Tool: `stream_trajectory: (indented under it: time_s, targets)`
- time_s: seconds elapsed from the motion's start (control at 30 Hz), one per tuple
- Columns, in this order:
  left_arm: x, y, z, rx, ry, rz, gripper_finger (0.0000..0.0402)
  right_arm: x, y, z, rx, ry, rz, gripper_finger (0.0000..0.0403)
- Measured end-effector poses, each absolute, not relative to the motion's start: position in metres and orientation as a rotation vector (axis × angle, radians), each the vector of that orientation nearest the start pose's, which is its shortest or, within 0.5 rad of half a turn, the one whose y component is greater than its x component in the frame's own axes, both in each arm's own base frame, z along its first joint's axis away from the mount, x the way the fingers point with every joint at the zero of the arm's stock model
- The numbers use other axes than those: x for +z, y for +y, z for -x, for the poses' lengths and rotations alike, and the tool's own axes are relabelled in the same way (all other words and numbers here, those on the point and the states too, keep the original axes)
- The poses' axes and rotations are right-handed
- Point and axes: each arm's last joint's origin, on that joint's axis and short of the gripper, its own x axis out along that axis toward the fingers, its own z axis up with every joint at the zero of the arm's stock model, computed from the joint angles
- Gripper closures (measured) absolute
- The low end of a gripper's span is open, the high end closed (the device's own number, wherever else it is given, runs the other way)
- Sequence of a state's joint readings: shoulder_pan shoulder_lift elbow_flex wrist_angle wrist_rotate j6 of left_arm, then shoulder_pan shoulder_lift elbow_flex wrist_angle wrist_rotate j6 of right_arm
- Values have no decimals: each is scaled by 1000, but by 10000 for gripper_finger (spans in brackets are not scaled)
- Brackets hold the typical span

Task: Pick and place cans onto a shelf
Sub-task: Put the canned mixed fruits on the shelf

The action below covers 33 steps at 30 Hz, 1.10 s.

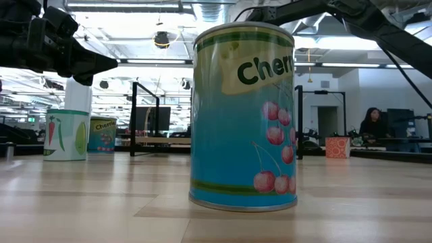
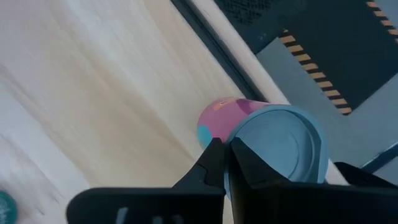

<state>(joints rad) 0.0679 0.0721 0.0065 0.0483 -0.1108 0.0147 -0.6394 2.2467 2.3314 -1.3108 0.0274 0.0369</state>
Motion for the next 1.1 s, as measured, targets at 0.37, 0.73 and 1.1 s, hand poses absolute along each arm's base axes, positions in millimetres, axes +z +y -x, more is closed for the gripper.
stream_trajectory:
  time_s: [0.37,0.73,1.1]
  targets:
    - [164,9,-101,134,27,-6,398,299,-269,-379,-635,1085,-434,394]
    - [164,9,-101,125,28,5,398,279,-266,-371,-668,1244,-343,394]
    - [164,9,-101,126,28,5,398,263,-270,-368,-665,1291,-343,389]
